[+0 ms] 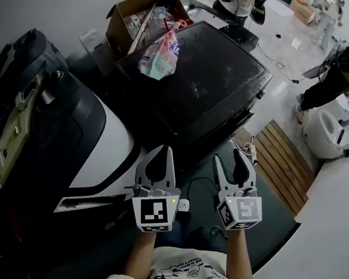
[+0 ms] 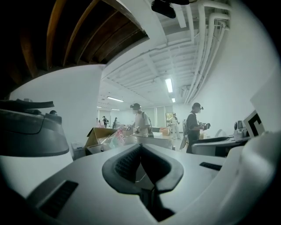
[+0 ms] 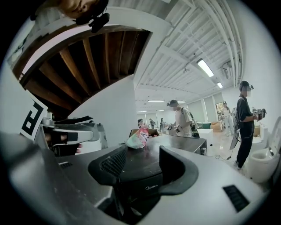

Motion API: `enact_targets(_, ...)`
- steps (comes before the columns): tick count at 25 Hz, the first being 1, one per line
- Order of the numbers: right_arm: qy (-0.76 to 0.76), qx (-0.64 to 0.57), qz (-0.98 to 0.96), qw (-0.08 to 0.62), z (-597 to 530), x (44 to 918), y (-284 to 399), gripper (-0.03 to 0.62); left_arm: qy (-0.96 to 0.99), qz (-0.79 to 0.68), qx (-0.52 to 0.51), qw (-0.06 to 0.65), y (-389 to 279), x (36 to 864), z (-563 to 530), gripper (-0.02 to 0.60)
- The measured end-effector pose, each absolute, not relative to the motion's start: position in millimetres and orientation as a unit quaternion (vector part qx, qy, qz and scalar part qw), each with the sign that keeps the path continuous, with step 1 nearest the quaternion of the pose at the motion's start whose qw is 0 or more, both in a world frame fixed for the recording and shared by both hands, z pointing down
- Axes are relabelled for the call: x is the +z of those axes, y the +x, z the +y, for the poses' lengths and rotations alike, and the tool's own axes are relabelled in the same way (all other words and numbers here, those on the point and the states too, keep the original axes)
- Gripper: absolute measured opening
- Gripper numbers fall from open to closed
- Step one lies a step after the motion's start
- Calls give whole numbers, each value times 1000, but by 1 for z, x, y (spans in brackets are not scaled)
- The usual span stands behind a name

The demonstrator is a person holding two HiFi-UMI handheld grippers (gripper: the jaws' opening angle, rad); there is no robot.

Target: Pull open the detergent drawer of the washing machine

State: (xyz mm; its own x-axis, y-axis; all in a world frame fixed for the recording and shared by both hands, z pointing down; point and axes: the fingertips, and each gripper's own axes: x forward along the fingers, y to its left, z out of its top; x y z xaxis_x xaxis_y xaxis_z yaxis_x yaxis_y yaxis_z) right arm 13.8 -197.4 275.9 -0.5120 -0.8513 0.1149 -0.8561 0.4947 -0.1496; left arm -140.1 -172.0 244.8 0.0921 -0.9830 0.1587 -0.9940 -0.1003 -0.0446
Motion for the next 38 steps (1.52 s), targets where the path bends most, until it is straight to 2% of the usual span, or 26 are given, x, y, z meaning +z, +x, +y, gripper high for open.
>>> enact_targets(9,485,139,-864,10,-215,313,8,239,743,-665,52,45,-137,273,-201,14)
enact_targets(11,481,156,-862,3,-219,320,10,239,745,-661,75,51,-135,282,-202,14)
enact_targets(26,406,335,-842,-119,-239,386,27,238,717,-690,71,71,-116,330,-218,14)
enact_targets(38,342,414,-825,-173,-248,433,10,212,711,-693,82,88,-104,372,-232,14)
